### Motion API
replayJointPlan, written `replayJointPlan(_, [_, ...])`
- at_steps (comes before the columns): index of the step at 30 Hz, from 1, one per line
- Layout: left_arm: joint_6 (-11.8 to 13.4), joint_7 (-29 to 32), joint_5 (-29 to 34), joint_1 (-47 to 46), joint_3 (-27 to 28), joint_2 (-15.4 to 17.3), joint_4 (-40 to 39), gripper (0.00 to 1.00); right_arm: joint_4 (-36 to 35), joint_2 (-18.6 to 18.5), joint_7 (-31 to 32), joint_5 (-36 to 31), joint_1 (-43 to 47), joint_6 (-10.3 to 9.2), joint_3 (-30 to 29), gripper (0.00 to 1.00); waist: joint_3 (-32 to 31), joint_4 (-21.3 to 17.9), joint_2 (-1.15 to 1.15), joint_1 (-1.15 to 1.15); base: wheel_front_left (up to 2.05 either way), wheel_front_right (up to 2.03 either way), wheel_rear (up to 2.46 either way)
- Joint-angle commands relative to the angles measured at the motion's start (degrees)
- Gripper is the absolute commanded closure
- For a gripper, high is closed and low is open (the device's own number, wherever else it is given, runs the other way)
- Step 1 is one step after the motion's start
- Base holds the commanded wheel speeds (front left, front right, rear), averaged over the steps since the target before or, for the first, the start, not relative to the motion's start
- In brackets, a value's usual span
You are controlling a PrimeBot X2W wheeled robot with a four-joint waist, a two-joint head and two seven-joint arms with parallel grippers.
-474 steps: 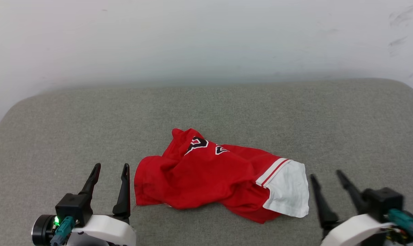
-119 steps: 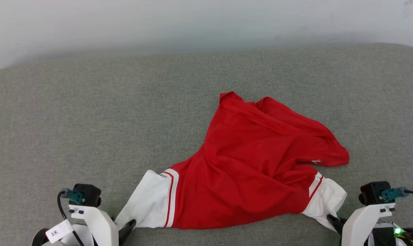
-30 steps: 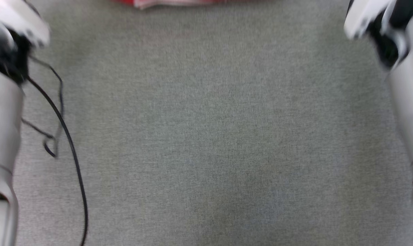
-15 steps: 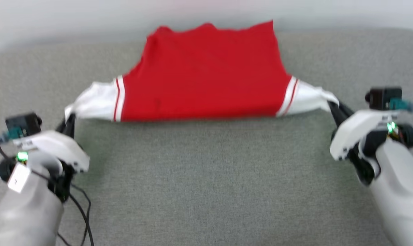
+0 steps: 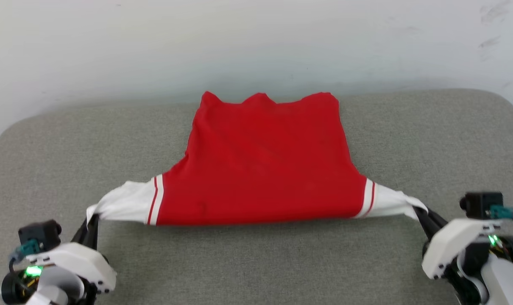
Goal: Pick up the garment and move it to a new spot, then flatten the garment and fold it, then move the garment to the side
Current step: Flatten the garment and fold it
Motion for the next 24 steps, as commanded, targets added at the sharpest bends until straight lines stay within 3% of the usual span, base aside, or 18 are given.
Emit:
replayJointPlan(1, [2.47,0.86,-0.25,3.92,0.8,1.46,-4.55,1.0,-2.39,-0.68,0.79,-0.54,3.77,-0.14,-2.38,1.0,-1.05,0.41,-0.01,0.02,0.0,0.0,0.0])
replayJointPlan(8, [10.85,5.97,-1.28,18.85,1.29,4.4,-23.22,1.0,-14.26,2.99,5.99,-3.6,17.22,-0.14,-11.45,1.0,-2.49,1.52,-0.01,0.02,0.0,0.0,0.0])
replayJointPlan(14, [15.29,8.67,-1.98,27.07,1.73,6.21,-33.35,1.0,-23.49,7.34,10.9,-6.31,26.5,-0.13,-17.78,1.0,-2.58,2.63,-0.01,0.02,0.0,0.0,0.0])
replayJointPlan(19, [17.55,11.55,-1.78,31.41,0.77,7.77,-39.48,1.0,-30.53,10.89,15.54,-8.54,32.11,-0.13,-21.54,1.0,-2.2,3.33,-0.01,0.02,0.0,0.0,0.0])
replayJointPlan(24, [16.99,11.79,-1.02,29.75,-1.42,6.28,-39.04,1.0,-31.03,12.29,17.31,-10.45,32.0,-0.12,-21.05,1.0,-1.23,3.74,-0.01,0.02,0.0,0.0,0.0])
